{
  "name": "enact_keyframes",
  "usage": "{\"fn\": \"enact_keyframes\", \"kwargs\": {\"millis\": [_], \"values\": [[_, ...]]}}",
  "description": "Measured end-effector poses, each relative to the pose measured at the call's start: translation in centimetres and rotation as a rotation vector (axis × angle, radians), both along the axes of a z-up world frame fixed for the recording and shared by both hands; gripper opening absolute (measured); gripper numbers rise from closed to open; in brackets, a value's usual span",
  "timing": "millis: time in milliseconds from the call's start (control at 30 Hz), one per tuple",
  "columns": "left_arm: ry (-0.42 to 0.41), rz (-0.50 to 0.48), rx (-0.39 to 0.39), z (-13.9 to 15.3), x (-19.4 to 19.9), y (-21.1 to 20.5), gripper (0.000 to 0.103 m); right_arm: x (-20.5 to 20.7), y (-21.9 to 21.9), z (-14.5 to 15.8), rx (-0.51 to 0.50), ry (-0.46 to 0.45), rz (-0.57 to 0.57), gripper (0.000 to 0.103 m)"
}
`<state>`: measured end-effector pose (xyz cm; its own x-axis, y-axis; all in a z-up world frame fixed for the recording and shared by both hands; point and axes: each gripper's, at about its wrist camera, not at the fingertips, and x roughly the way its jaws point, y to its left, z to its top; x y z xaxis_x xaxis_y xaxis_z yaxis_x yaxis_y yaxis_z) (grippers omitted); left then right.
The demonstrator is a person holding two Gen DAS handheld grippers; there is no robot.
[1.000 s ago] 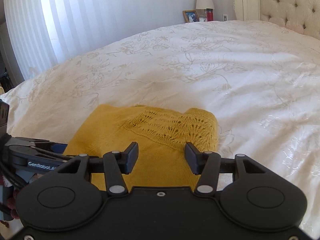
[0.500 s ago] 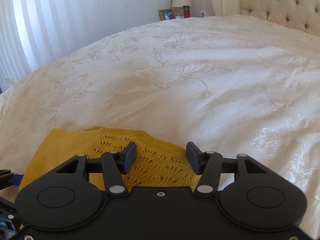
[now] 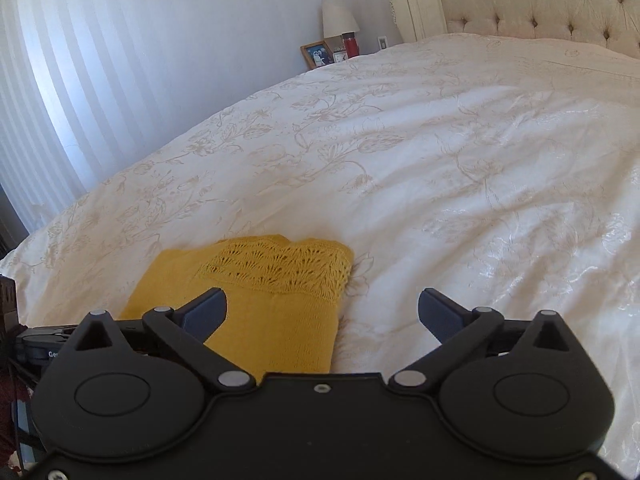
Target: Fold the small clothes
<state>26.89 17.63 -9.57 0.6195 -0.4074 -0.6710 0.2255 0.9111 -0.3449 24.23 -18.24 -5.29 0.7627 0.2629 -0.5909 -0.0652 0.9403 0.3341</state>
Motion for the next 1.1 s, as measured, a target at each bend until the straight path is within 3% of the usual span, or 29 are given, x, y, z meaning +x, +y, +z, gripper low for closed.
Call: {"fn": "enact_keyframes", "kwargs": {"millis": [200, 400, 533, 833, 1100], "values": [[0.059, 0.019, -0.015, 1.2, -3.1, 0.9, 0.097, -1.9, -1.2, -1.5, 0.091, 0.023, 0.015, 0.102], [0.122, -0.041, -0.041, 0.6, -4.2, -1.7, 0.097, -1.4, -1.7, -2.5, 0.144, 0.031, 0.047, 0.102], [0.148, -0.055, -0.023, -0.5, -3.6, -3.6, 0.097, 0.3, -1.5, -3.3, 0.184, 0.053, 0.078, 0.102], [0.155, -0.068, -0.084, -1.7, -2.1, -4.9, 0.102, 5.6, -0.8, -6.3, 0.261, 0.122, 0.16, 0.103], [0.134, -0.091, -0.143, -2.0, -1.6, -5.1, 0.102, 9.6, 0.3, -8.4, 0.427, 0.136, 0.285, 0.103]]}}
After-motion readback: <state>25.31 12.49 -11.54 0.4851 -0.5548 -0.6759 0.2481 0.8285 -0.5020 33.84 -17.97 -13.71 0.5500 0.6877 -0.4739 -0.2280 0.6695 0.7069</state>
